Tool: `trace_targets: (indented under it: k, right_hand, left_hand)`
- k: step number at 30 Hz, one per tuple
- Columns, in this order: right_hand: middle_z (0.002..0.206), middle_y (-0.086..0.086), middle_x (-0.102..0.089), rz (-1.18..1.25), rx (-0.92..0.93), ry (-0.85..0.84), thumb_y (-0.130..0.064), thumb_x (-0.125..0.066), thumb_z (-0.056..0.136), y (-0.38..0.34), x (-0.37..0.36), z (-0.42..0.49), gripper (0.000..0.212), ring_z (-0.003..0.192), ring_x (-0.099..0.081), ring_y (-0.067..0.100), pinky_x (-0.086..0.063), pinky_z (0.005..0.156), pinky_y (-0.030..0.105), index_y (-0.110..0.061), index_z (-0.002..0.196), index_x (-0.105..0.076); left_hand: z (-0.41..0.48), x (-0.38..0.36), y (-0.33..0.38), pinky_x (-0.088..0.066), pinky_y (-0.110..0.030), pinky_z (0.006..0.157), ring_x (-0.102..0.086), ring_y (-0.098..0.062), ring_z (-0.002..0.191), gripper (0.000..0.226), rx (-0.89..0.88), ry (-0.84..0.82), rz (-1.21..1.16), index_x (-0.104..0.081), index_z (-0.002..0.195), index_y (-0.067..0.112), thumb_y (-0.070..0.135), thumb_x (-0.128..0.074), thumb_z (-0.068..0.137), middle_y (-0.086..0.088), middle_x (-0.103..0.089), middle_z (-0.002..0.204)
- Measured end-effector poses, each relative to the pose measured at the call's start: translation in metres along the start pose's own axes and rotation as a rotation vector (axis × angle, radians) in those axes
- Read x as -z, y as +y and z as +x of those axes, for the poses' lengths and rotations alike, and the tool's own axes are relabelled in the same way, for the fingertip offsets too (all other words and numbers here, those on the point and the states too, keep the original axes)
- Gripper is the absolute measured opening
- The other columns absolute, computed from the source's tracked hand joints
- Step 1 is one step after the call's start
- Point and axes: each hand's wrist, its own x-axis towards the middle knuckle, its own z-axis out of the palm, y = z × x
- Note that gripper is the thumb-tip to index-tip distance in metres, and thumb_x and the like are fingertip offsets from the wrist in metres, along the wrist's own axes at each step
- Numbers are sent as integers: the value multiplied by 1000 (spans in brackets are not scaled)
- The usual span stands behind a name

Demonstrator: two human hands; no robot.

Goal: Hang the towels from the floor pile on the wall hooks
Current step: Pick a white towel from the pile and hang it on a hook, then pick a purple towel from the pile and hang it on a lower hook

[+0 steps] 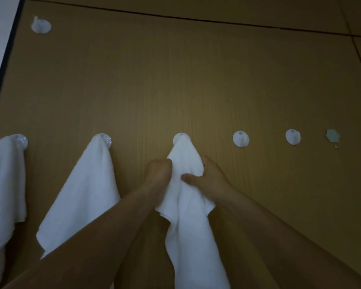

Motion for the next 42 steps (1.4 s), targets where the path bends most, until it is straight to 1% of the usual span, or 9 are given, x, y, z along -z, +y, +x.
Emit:
trace_targets:
  k: [6,8,12,18,22,27,31,35,42]
  right_hand:
    - [117,-11,-56,40,-46,154,-40,-77,78,28,-14,-26,64,106,-57,9,-48,80,23,-23,131,-45]
    - [121,-11,-54,32,-30,202,-42,-76,78,34,-21,-35,68,107,-54,7,-46,83,21,-23,135,-43]
    - [134,-7,-51,63,-16,250,-38,-75,81,44,-34,-57,71,121,-49,9,-42,100,28,-21,139,-39]
    - [137,-12,-48,-69,-121,214,-48,-72,80,65,-47,-122,77,127,-47,8,-40,103,25,-19,142,-37]
    - [141,-9,-49,-167,-235,178,-55,-70,79,86,-59,-190,80,128,-48,8,-38,108,29,-21,144,-37]
    - [134,-3,-51,-350,-542,194,-58,-65,81,103,-76,-292,83,112,-55,11,-49,90,31,-23,147,-29]
    - [138,2,-45,-514,-772,198,-55,-63,84,94,-86,-384,83,115,-51,14,-46,94,32,-20,149,-26]
    - [143,6,-40,-647,-1008,234,-54,-59,88,53,-85,-485,77,125,-49,23,-44,100,39,-20,148,-28]
    - [146,14,-37,-890,-1404,274,-50,-54,92,-64,-61,-656,57,131,-40,33,-34,110,46,-20,140,-44]
  left_hand:
    - [-28,-27,-61,-46,-28,82,-54,-11,93,24,-128,70,-121,-51,111,20,39,-43,98,6,-54,98]
    - [-40,-31,-75,-41,-6,66,-54,6,76,16,-161,162,-91,-47,86,32,45,-47,95,17,-50,83]
    - [-54,-24,-89,-36,2,49,-50,24,63,23,-220,202,-2,-42,76,34,48,-55,90,14,-51,75]
    - [-86,-12,-131,-50,-21,75,-64,-8,93,35,-126,57,-162,-58,112,16,44,-56,92,4,-67,102]
    - [-119,-12,-176,-41,-3,62,-57,3,81,22,-65,39,-104,-57,103,19,39,-52,95,14,-61,88]
    - [-185,-13,-247,-38,-8,56,-58,-9,76,23,127,-176,-103,-58,104,11,32,-53,96,6,-60,84]
    - [-243,-3,-301,-42,-26,91,-57,-28,107,27,193,-439,31,-56,116,0,17,-56,94,-15,-61,113]
    - [-308,4,-322,-42,-35,98,-53,-32,116,46,44,-887,430,-45,128,8,37,-48,93,-16,-50,133]
    - [-467,-2,-300,-40,-43,102,-45,-35,122,48,-363,-1627,511,-46,126,14,42,-48,88,-13,-49,131]
